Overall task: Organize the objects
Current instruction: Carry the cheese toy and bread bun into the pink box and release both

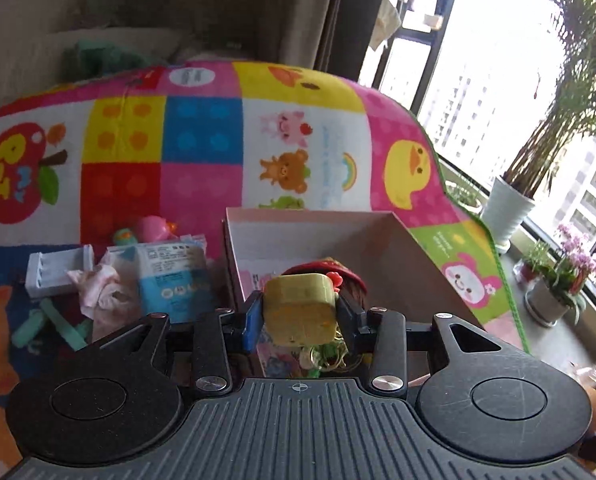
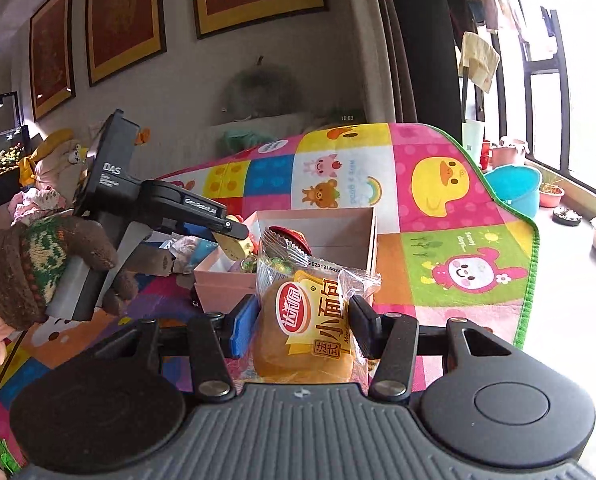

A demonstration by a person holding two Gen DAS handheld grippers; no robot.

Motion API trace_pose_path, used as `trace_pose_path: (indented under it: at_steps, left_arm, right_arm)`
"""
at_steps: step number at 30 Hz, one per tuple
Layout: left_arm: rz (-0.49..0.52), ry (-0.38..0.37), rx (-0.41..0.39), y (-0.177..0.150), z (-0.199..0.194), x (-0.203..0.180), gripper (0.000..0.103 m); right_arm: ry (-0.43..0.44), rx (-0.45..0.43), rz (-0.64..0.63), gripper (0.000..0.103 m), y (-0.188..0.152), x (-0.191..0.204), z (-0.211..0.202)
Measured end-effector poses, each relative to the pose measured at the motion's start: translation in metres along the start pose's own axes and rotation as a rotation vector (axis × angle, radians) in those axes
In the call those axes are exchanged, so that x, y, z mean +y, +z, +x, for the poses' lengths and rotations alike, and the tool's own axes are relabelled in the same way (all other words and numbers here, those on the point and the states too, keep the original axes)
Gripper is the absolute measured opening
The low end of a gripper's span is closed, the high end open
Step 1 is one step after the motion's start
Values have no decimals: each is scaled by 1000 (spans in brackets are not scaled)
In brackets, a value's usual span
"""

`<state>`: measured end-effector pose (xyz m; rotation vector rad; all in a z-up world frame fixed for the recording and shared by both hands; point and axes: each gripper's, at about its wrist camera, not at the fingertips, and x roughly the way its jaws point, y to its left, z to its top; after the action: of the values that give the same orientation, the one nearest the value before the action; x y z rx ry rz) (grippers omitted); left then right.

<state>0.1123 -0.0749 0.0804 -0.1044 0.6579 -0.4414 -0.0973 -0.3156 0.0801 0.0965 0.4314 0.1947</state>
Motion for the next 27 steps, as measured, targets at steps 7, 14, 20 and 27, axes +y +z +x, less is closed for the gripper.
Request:
trace_pose_path:
  at_steps: [7,14,20,27]
  left_arm:
    - [-24,-97,2,-4,-8,8,46]
    - [-44,-48,-17,11,16,8,41]
    - [-89,-79,-96,7,-17,30,41]
    - [-113,-60,-79,-39,-55,70,40]
  right_arm:
    - [7,10,-25,49,52,6,47]
    - [-46,67,-12,50,81,6,99]
    - [-57,185,-34,50,81,1,146]
    - [-106,364,-114,50,65,8,225]
